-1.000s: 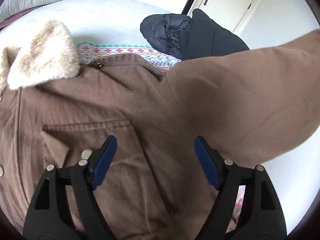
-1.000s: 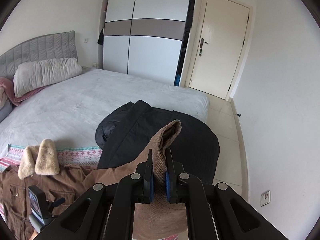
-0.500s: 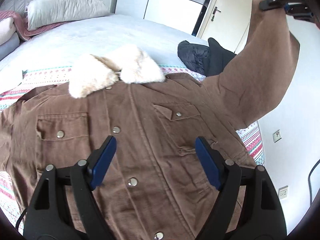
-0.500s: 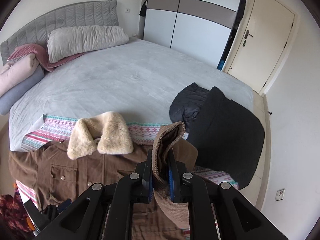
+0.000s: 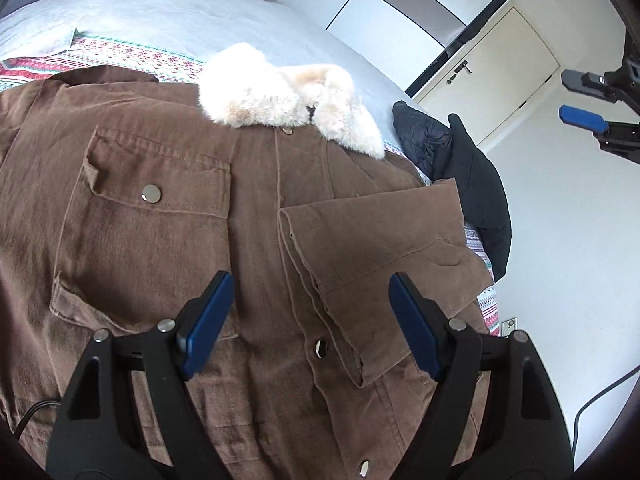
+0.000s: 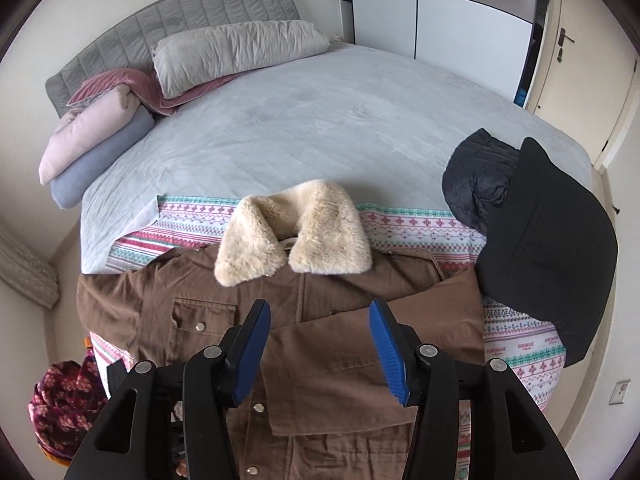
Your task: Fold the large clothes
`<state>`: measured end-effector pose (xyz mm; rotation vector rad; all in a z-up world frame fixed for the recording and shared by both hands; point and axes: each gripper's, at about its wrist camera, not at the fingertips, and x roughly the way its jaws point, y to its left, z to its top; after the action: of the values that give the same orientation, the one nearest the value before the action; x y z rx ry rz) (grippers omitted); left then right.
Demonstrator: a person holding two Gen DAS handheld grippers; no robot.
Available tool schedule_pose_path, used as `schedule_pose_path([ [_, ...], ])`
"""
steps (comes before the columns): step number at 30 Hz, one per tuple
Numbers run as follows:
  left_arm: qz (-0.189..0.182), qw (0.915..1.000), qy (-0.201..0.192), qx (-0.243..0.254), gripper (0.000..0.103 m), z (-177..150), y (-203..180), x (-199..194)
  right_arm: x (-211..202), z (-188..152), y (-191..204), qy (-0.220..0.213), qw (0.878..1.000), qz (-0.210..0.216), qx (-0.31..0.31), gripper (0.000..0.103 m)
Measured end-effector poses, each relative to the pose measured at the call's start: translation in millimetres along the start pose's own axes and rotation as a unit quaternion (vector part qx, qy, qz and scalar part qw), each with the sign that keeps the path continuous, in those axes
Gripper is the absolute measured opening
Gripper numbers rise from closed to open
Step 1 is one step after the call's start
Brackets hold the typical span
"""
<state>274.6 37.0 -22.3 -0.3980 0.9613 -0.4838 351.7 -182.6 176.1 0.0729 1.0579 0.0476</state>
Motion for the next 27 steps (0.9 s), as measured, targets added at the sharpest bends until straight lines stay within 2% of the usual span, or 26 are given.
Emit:
schedule_pose_path([
  [5,0.021,0.9989,0.031,0.027,0.053,12,-11,45,37,-18,-84,0.026,0.998,-0.032,0.046,0.052],
  [7,0.034,0.9981,0.026,0.045,0.045,15,-16,59,51,-28,-112,0.028,0.997,-0.039,0.055,0.052],
  [8,0.038,0.9973,0.009,0.061,0.042,16,-19,62,58,-33,-124,0.027,0.997,-0.042,0.058,0.052],
  [10,0.026,0.9940,-0.035,0.100,0.042,19,-26,60,71,-43,-145,0.024,0.997,-0.042,0.060,0.052],
  [12,0.012,0.9893,-0.049,0.137,0.042,29,-31,60,82,-52,-161,0.019,0.997,-0.036,0.059,0.052],
  [15,0.000,0.9834,-0.011,0.181,0.053,45,-35,75,97,-64,-175,0.006,0.998,-0.024,0.049,0.052],
  [18,0.041,0.9745,0.043,0.216,0.054,51,-33,100,111,-73,-183,-0.002,0.999,-0.011,0.045,0.052],
  [20,0.055,0.9709,0.072,0.222,0.054,50,-27,111,120,-77,-187,-0.002,0.999,0.000,0.049,0.053],
  [22,0.050,0.9719,0.073,0.218,0.054,45,-25,107,126,-81,-190,0.003,0.999,0.007,0.053,0.052],
  [24,0.026,0.9741,0.084,0.208,0.054,38,-27,100,131,-84,-192,0.006,0.999,0.007,0.053,0.053],
  [25,0.031,0.9732,0.077,0.214,0.054,34,-30,97,133,-85,-193,0.006,0.998,0.007,0.055,0.053],
  [27,0.056,0.9697,0.068,0.228,0.042,29,-34,92,136,-86,-196,0.006,0.998,0.008,0.064,0.052],
])
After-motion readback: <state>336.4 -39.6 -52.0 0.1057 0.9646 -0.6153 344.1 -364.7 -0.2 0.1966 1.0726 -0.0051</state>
